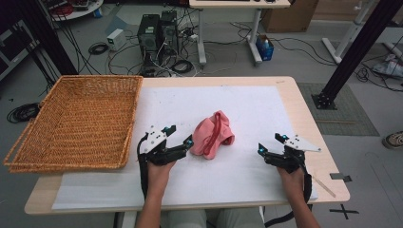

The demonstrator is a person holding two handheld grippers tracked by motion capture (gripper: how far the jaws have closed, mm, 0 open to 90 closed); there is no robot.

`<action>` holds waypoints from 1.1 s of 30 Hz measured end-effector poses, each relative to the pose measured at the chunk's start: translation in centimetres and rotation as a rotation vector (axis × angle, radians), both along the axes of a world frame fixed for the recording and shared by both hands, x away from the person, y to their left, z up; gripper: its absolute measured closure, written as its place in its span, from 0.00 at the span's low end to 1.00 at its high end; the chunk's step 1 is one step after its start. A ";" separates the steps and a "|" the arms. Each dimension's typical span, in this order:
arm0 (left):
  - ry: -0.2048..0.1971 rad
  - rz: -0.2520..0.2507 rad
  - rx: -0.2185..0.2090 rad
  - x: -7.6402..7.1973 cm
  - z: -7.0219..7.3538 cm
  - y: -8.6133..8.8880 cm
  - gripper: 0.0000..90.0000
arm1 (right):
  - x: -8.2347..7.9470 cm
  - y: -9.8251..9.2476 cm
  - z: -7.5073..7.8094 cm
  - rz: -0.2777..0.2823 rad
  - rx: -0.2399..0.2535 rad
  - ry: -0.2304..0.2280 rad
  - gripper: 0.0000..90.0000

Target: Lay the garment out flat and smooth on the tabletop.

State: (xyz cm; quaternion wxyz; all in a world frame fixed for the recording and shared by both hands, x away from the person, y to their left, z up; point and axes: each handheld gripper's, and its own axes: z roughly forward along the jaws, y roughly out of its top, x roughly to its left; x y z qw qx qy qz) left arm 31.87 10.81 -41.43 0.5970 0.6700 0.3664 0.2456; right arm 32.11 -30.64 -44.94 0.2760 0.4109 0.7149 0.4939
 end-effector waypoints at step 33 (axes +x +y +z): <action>0.123 -0.253 0.141 5.2 0.3 -6.7 0.89 | 0.1 0.0 0.0 -0.014 0.002 0.004 0.21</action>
